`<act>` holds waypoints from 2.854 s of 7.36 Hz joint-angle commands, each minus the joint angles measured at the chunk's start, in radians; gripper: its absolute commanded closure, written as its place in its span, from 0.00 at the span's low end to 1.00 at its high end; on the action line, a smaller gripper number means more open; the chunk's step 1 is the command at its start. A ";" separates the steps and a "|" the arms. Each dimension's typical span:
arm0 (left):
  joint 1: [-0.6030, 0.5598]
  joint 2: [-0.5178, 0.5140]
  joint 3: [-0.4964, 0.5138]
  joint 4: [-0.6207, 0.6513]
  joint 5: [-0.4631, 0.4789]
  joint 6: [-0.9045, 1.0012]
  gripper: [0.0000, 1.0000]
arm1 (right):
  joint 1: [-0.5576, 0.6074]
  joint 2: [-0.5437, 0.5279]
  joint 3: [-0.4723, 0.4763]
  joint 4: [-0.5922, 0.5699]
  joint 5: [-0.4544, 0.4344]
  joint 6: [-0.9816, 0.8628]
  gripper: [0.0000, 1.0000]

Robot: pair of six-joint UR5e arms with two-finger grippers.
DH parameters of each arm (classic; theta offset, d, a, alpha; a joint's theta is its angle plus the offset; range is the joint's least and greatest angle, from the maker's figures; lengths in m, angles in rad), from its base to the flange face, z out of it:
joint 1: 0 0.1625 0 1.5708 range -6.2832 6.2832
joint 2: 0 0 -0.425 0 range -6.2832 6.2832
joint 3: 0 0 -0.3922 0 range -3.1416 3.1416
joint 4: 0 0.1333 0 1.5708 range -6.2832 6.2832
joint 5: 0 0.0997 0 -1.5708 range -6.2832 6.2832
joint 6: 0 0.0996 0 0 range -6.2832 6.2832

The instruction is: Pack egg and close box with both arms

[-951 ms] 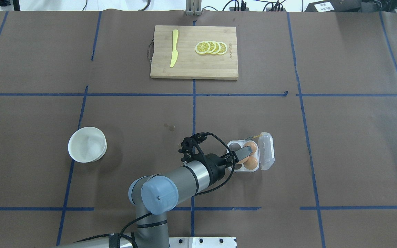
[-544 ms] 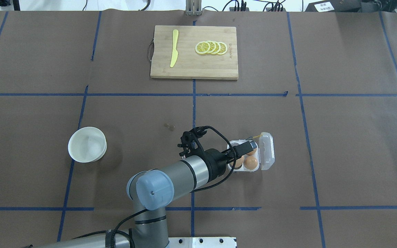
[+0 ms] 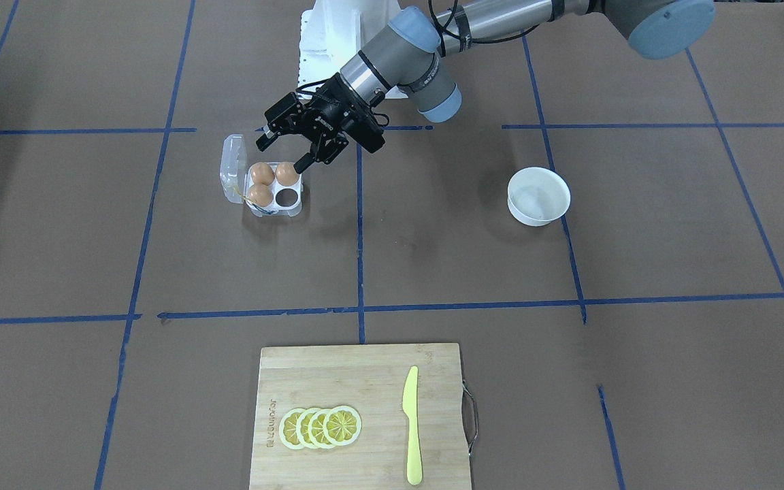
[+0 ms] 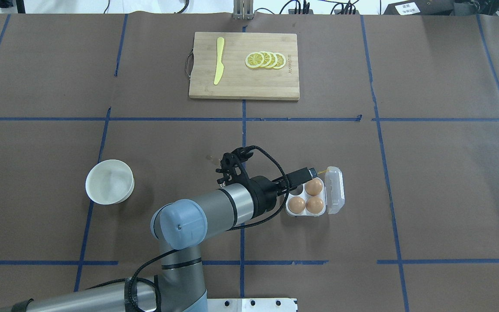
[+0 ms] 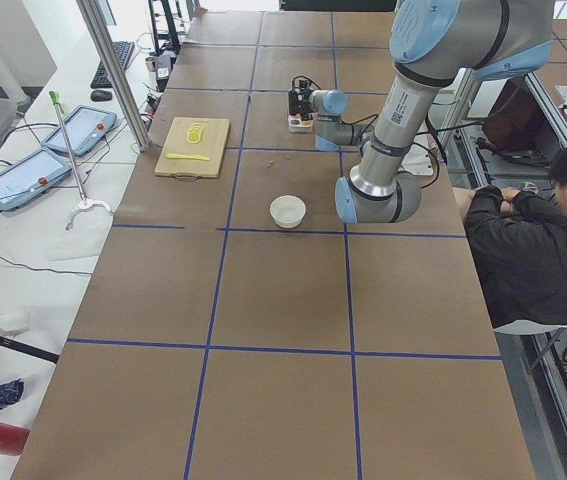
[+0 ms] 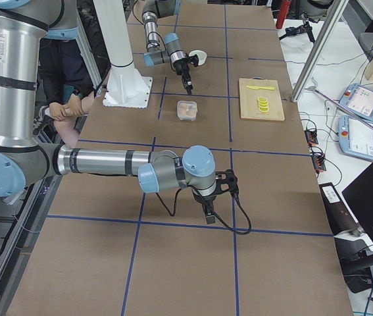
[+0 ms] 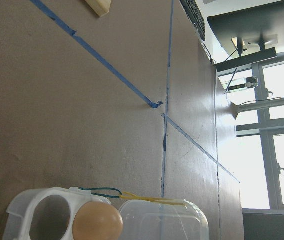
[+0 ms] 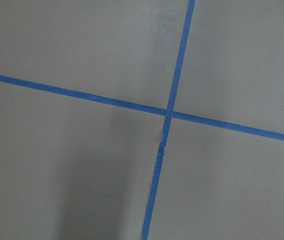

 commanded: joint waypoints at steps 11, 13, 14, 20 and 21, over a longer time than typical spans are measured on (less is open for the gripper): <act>-0.840 0.453 -0.538 1.054 -0.629 1.465 0.00 | 0.000 -0.007 -0.011 -0.002 0.005 0.003 0.00; -0.963 0.499 -0.397 1.175 -0.771 1.495 0.00 | 0.000 -0.005 -0.014 -0.002 0.012 0.007 0.00; -1.082 0.552 -0.324 1.195 -0.849 1.501 0.00 | 0.000 -0.002 -0.011 -0.002 0.023 0.007 0.00; -1.399 0.730 -0.340 1.424 -0.917 1.809 0.00 | -0.195 0.024 0.142 -0.014 0.077 0.332 0.00; -1.403 0.740 -0.338 1.422 -0.911 1.811 0.00 | -0.281 0.059 0.161 -0.008 0.077 0.463 0.00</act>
